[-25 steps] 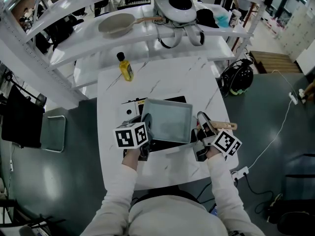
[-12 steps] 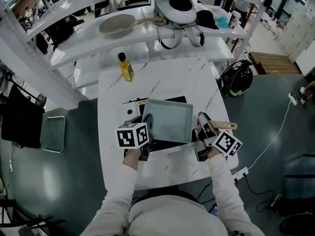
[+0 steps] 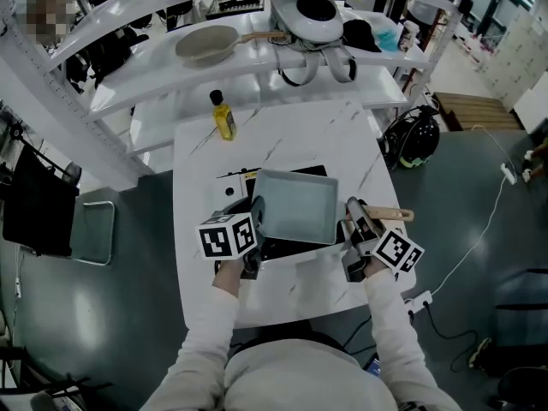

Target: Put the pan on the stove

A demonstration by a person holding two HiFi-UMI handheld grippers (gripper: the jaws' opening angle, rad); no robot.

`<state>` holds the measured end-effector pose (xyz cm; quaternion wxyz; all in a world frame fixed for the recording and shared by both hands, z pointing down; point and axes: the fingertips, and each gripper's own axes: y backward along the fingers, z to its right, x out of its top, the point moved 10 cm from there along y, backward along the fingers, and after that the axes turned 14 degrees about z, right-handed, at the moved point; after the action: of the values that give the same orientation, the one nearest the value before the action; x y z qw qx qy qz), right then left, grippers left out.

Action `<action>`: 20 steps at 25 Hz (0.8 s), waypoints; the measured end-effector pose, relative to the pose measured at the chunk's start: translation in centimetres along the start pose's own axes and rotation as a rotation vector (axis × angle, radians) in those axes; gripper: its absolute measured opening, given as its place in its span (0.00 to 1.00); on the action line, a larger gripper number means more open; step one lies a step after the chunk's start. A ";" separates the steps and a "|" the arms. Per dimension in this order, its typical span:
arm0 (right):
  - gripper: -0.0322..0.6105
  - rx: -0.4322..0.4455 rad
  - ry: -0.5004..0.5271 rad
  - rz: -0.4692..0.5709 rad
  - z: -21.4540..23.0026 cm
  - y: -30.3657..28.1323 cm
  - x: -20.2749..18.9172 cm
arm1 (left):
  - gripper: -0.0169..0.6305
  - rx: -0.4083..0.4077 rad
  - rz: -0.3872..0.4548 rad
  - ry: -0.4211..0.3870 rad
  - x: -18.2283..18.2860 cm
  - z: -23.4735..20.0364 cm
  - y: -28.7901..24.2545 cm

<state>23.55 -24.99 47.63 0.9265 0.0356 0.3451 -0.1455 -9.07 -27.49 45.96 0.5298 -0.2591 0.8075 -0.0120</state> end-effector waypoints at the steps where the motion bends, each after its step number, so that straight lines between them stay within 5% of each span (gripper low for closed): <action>1: 0.36 -0.004 0.007 0.000 -0.1 0.2 0.0 | 0.12 -0.003 0.007 0.002 0.1 0.0 0.2; 20: 0.37 -0.073 0.035 0.031 -0.5 5.4 -0.8 | 0.14 -0.035 0.053 -0.016 0.1 0.8 3.1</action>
<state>24.22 -19.60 47.58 0.9232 0.0095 0.3656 -0.1178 -9.74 -24.64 44.58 0.5318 -0.2469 0.8099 0.0183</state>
